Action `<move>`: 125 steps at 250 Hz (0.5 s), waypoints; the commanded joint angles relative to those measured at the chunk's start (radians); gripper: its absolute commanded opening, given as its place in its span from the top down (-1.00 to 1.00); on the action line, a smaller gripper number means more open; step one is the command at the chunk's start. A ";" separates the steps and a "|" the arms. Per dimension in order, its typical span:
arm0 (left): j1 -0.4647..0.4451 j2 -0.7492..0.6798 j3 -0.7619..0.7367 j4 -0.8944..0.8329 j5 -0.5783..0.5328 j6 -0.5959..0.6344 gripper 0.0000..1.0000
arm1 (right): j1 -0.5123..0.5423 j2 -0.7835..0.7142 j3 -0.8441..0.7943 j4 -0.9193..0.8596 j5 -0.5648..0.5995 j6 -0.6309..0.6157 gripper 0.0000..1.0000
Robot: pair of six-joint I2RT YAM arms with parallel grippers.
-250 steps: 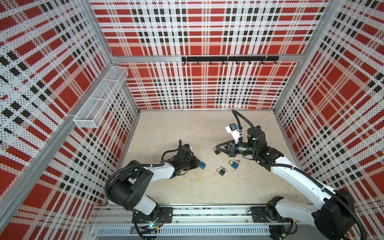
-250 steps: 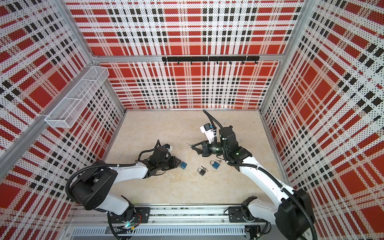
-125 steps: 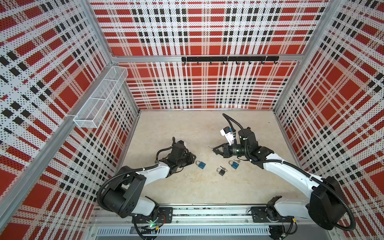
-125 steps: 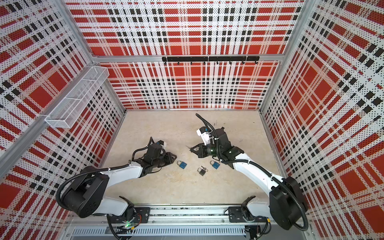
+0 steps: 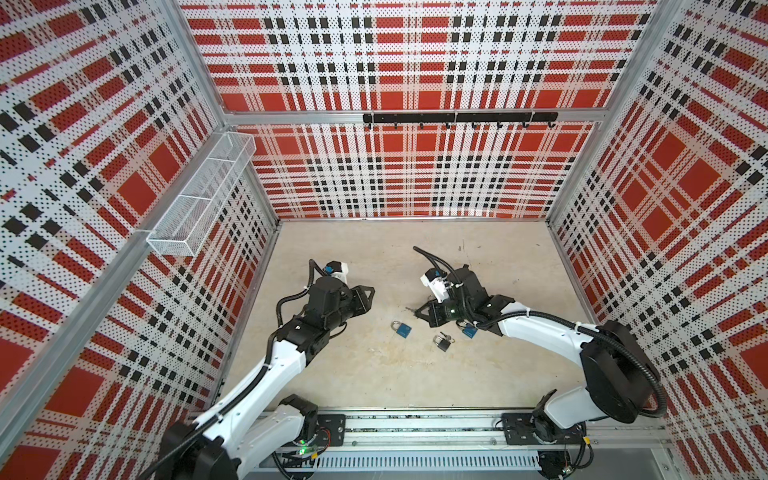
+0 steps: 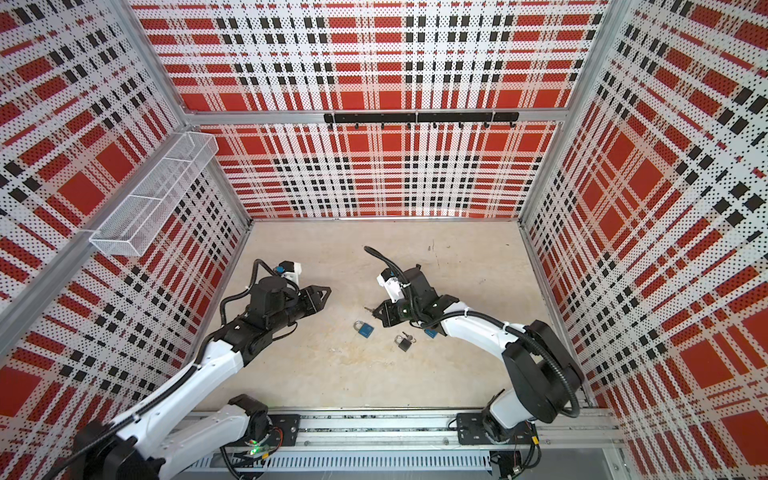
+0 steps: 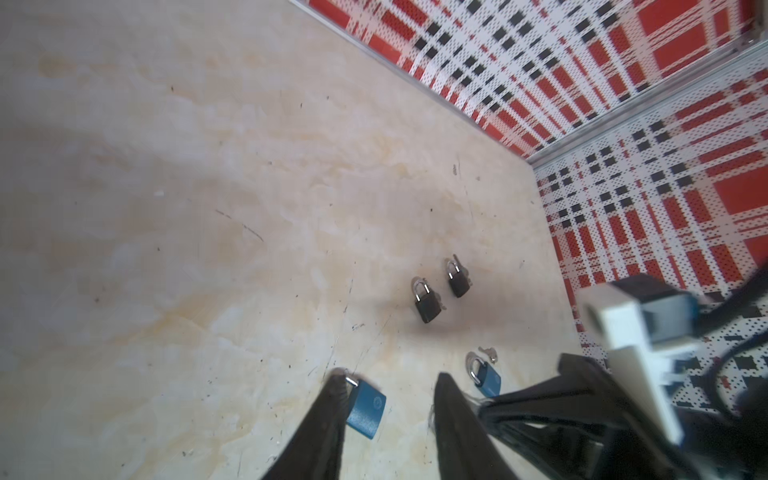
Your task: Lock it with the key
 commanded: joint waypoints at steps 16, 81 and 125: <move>0.010 -0.080 0.039 -0.158 -0.039 0.028 0.20 | 0.033 0.089 0.042 0.075 0.069 -0.020 1.00; 0.013 -0.124 0.042 -0.180 -0.031 0.012 0.19 | 0.049 0.203 0.051 0.123 0.140 -0.005 1.00; 0.016 -0.126 0.036 -0.187 -0.029 0.006 0.19 | 0.049 0.244 0.071 0.122 0.157 -0.011 1.00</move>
